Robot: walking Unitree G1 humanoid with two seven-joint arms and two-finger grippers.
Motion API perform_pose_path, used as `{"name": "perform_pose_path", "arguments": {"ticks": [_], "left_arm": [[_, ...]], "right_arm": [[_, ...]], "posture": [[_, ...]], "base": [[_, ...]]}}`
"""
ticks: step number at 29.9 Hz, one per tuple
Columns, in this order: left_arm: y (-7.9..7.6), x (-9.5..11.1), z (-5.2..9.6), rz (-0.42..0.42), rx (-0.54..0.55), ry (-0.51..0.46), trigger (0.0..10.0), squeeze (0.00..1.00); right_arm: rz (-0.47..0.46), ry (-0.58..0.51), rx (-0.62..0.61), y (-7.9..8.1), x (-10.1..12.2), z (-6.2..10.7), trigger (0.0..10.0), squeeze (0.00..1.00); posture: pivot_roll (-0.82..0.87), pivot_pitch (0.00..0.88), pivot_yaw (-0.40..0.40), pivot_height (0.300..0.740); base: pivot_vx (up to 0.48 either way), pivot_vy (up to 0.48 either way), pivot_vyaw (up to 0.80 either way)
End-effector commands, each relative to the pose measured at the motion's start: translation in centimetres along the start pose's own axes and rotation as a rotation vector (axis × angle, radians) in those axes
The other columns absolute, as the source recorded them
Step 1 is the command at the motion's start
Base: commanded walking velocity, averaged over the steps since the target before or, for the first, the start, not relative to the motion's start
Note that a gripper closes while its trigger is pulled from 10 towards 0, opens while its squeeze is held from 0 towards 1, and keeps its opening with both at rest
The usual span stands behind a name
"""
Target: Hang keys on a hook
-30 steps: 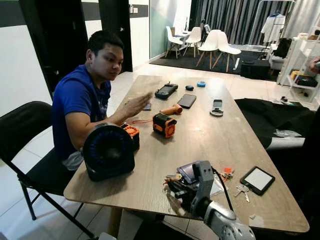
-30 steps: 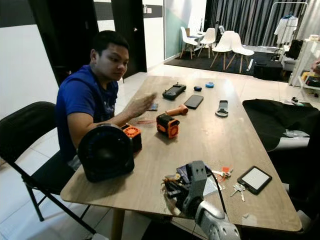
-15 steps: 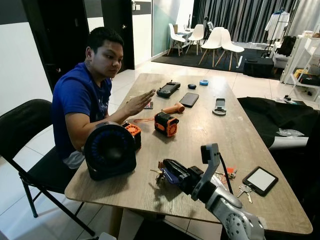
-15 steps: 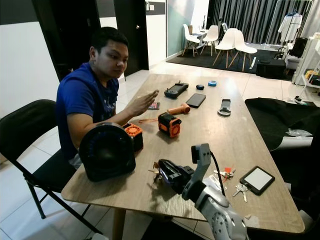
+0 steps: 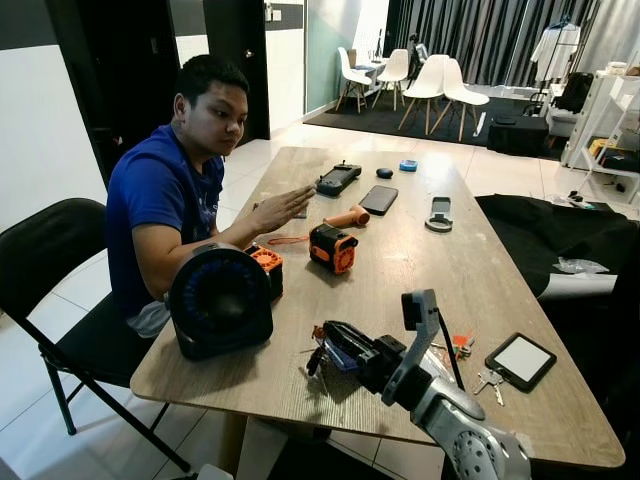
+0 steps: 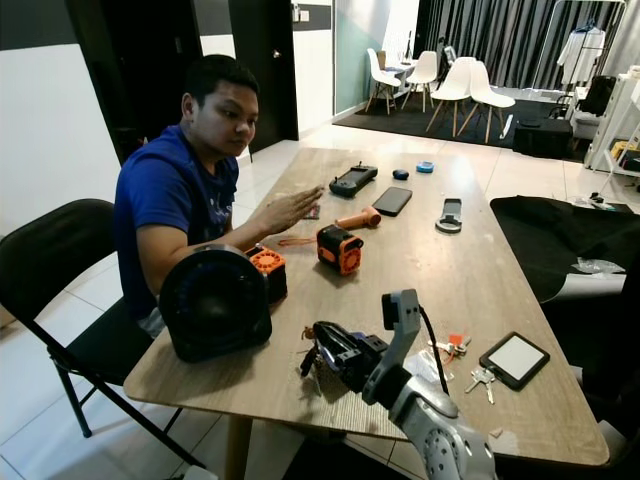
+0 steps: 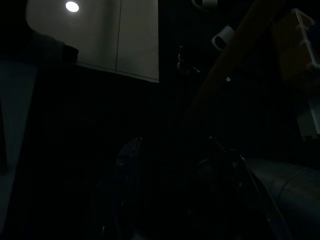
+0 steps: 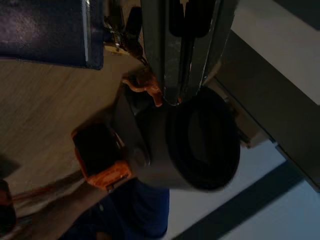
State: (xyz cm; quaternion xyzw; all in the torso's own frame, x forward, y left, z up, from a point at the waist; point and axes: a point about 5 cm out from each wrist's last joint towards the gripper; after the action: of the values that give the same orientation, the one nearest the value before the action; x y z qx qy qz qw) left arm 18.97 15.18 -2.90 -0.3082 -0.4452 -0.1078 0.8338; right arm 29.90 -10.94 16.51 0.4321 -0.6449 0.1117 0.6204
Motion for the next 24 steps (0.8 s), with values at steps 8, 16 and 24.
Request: {"name": "perform_pose_path", "arguments": {"ticks": [8, 16, 24], "left_arm": [[0.1, -0.2, 0.2, -0.011, -0.003, 0.018, 10.0, 0.0], [0.1, -0.2, 0.1, -0.009, -0.002, 0.015, 10.0, 0.0], [0.0, -0.1, 0.1, -0.009, -0.004, 0.014, 10.0, 0.0]], "right_arm": [[0.012, -0.173, 0.105, 2.0, 5.3, -1.3, 9.6, 0.0], [0.032, -0.264, 0.175, 3.5, 8.7, -1.8, 10.0, 0.0], [0.03, -0.25, 0.159, 3.2, 8.6, -1.6, 10.0, 0.0]], "posture": [[0.05, 0.042, 0.013, 0.74], [0.05, 0.043, 0.013, 0.74], [0.05, 0.045, 0.014, 0.74]], "base": [[0.0, 0.0, 0.0], [0.0, 0.0, 0.0], [0.0, 0.0, 0.0]]}}
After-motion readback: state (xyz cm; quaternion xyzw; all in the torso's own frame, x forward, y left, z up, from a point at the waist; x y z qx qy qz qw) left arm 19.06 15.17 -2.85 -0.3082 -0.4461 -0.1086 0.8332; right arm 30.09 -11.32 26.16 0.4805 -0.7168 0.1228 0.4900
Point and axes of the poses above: a point about 5 cm out from each wrist's last joint towards the gripper, its own z axis pointing back from the gripper into the wrist, its own x axis along the axis of the wrist's last joint, y = z × x, and after that the axes turned 4 degrees about z, right-handed
